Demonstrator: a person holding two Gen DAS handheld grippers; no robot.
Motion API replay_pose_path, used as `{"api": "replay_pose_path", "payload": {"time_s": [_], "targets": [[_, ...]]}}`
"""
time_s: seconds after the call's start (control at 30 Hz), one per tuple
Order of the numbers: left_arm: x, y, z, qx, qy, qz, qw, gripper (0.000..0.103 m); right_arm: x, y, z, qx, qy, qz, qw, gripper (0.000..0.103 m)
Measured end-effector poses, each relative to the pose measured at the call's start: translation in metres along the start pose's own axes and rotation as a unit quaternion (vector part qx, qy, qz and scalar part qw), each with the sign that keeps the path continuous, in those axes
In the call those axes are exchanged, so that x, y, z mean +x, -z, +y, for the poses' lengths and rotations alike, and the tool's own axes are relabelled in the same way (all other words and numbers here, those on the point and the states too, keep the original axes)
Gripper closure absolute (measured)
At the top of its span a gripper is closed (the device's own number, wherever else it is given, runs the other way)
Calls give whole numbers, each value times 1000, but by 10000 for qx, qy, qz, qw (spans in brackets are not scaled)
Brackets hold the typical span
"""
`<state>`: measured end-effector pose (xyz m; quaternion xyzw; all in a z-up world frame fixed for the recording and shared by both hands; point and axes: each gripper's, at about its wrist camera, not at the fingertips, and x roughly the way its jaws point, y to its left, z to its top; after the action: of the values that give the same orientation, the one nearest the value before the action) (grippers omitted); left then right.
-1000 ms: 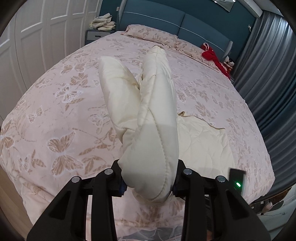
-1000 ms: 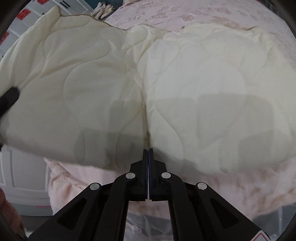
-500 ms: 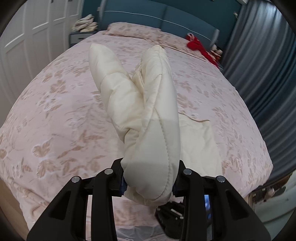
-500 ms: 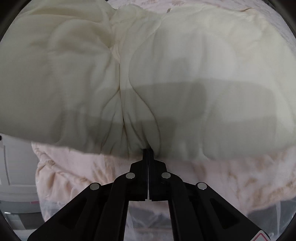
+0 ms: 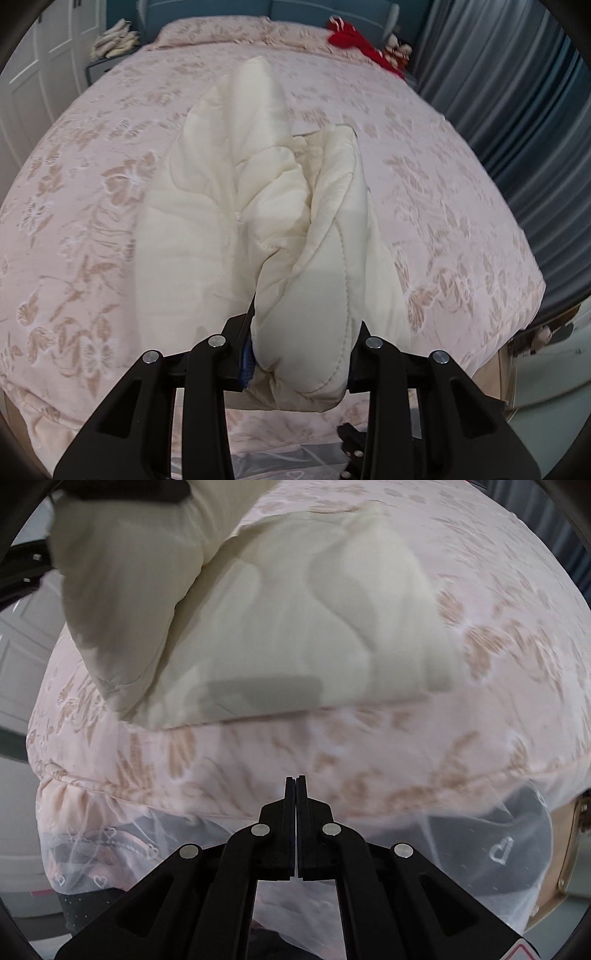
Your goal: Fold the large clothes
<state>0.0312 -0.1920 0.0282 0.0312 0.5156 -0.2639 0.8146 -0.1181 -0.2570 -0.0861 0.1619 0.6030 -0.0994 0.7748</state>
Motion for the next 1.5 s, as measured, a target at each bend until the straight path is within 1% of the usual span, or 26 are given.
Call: {"api": "replay_pose_path", "payload": {"time_s": [0.13,0.27,0.37,0.47,0.5,0.53,0.57,0.63,0.67,0.7,0.73,0.77,0.8,0.83,0.87,0.9,0.97,1.03,1.13,1.23,1.3,1.5], "targets": [[26,7,-16,185,-122,246,9995,71,-2,6,-23,208,98,24,9997,103],[47,15,-28,405,-293,429,9978,70,-5,5,-51,407,178,22,9990,103],[60,21,-38,593,-426,528,9959,70,-7,1,-63,555,233,-26,9982,103],[60,23,-43,677,-485,535,9951,65,-16,-3,-75,653,270,-134,9974,103],[57,22,-44,689,-471,517,9952,59,-21,-5,-78,668,279,-189,9972,103],[48,20,-45,683,-428,427,9958,53,-26,-8,-80,670,282,-269,9970,101],[37,19,-45,688,-406,325,9963,50,-31,-10,-80,671,286,-325,9968,94],[13,18,-44,708,-360,91,9968,34,-47,-17,-81,675,272,-513,9960,93],[2,18,-41,680,-297,-3,9972,31,-54,-21,-86,675,242,-602,9956,93],[-13,19,-33,614,-226,-107,9978,23,-63,-25,-85,674,215,-723,9949,93],[-20,19,-28,560,-220,-139,9981,21,-73,-30,-82,665,177,-867,9939,92],[-27,21,-22,504,-216,-152,9984,21,-80,-34,-82,654,131,-966,9931,88],[-32,22,-14,455,-231,-149,9986,21,-87,-40,-77,625,62,-1080,9922,80],[-37,25,-4,382,-321,-145,9986,21,-97,-47,-71,559,-39,-1224,9909,74],[-38,29,5,324,-442,-94,9985,21,-102,-54,-64,493,-110,-1309,9901,62],[-38,32,14,273,-509,-27,9983,21,-107,-60,-55,399,-185,-1400,9892,56],[-35,39,28,131,-653,94,9977,21,-111,-74,-36,204,-260,-1531,9877,54],[-30,45,40,8,-710,235,9972,21,-111,-86,-20,40,-321,-1584,9868,54],[-22,54,54,-127,-804,386,9959,21,-104,-101,-1,-94,-352,-1564,9870,53],[-15,60,62,-124,-943,470,9944,21,-99,-109,6,-113,-378,-1527,9875,48],[-8,64,67,-158,-973,553,9936,21,-95,-116,11,-124,-313,-1491,9883,45],[16,74,80,-227,-1117,801,9902,21,-82,-128,22,-190,-320,-1279,9911,44]]}}
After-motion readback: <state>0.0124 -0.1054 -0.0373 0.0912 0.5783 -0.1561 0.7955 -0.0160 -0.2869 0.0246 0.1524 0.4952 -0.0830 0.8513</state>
